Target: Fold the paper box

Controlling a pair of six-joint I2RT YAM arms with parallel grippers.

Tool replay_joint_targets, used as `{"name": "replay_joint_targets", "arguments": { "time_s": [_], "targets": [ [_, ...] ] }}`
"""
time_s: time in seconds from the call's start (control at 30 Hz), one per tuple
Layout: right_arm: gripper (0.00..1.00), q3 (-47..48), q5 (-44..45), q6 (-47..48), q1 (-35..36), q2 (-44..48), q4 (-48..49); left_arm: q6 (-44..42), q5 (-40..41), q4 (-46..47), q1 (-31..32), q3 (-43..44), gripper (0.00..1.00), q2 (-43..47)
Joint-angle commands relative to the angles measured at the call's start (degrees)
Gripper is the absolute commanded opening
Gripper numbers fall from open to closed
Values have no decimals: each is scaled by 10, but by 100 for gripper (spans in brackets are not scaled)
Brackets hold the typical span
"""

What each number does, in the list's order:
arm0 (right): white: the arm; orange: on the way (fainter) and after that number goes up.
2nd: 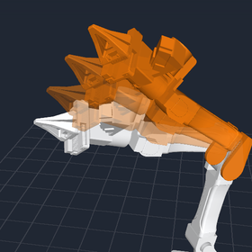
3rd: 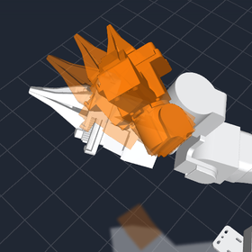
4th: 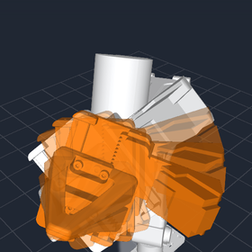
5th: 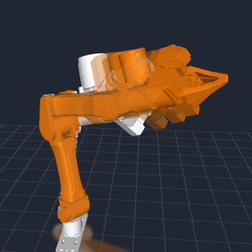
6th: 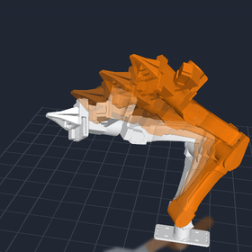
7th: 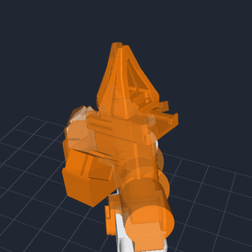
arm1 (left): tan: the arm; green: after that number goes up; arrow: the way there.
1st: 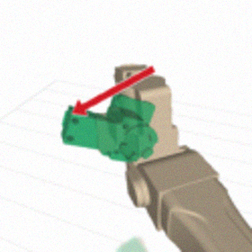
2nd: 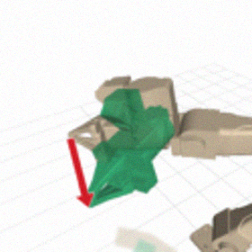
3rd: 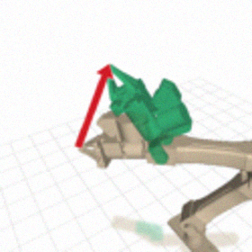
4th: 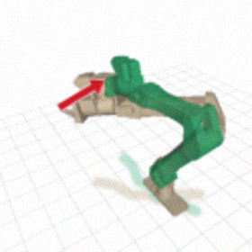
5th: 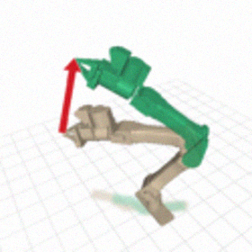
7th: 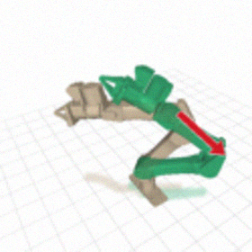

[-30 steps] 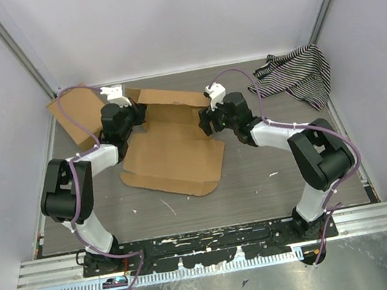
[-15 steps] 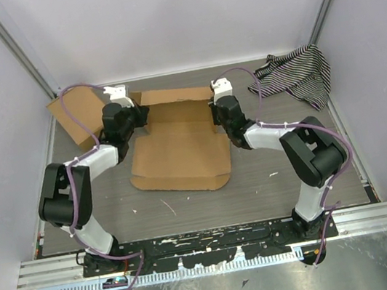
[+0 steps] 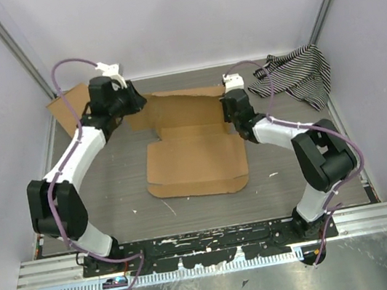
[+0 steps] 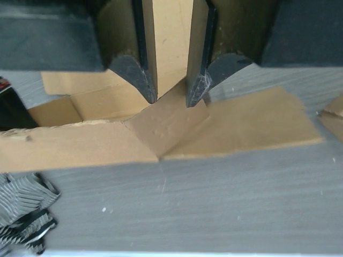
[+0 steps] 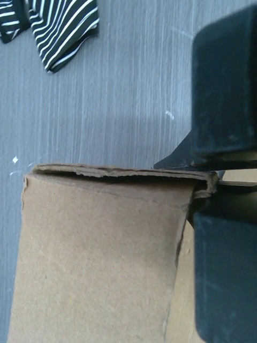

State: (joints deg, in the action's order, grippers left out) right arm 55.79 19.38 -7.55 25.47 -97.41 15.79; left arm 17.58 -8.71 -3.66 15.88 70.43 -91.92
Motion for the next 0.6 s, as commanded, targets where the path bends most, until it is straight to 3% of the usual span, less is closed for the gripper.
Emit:
{"name": "replay_joint_targets", "arguments": {
  "time_s": [0.0, 0.2, 0.27, 0.47, 0.57],
  "targets": [
    [2, 22, -60, 5, -46, 58, -92, -4, -39, -144, -23, 110, 34, 19],
    [2, 39, -157, 70, -103, 104, -164, 1, -45, -150, -86, 140, 39, 21],
    [2, 39, -175, 76, -117, 118, -174, 24, -93, -118, -124, 127, 44, 1],
    [2, 48, -231, 67, -147, 110, -192, 67, -219, -45, -151, 100, 33, -86],
    [2, 51, -253, 56, -155, 105, -192, 63, -228, -17, -136, 63, 32, -91]
  ]
}}
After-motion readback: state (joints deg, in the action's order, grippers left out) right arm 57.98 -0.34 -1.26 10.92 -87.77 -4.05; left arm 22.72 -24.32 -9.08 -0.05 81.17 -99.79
